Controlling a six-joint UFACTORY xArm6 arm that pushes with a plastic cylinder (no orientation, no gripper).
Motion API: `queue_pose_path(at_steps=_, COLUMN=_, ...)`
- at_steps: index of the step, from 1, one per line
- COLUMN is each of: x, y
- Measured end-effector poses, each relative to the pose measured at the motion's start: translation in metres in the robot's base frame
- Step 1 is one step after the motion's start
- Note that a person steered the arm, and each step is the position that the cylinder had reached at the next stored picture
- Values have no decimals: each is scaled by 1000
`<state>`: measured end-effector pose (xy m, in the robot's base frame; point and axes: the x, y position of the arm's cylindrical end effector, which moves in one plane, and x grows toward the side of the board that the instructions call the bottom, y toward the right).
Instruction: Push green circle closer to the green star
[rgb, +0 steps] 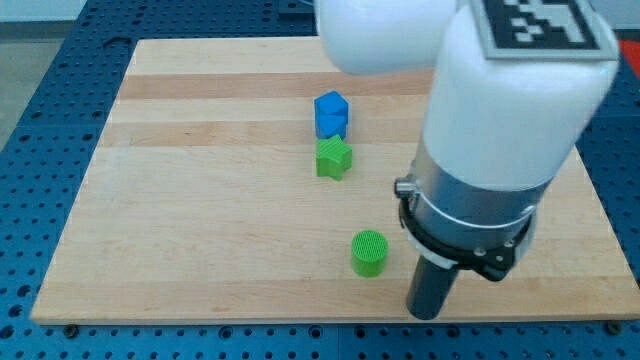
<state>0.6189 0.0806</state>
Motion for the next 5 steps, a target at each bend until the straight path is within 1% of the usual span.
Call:
queue_pose_path(at_steps=1, x=-10, y=-14)
queue_pose_path(at_steps=2, x=-56, y=-38)
queue_pose_path(at_steps=4, x=-73, y=-48)
queue_pose_path(at_steps=5, x=-92, y=-50)
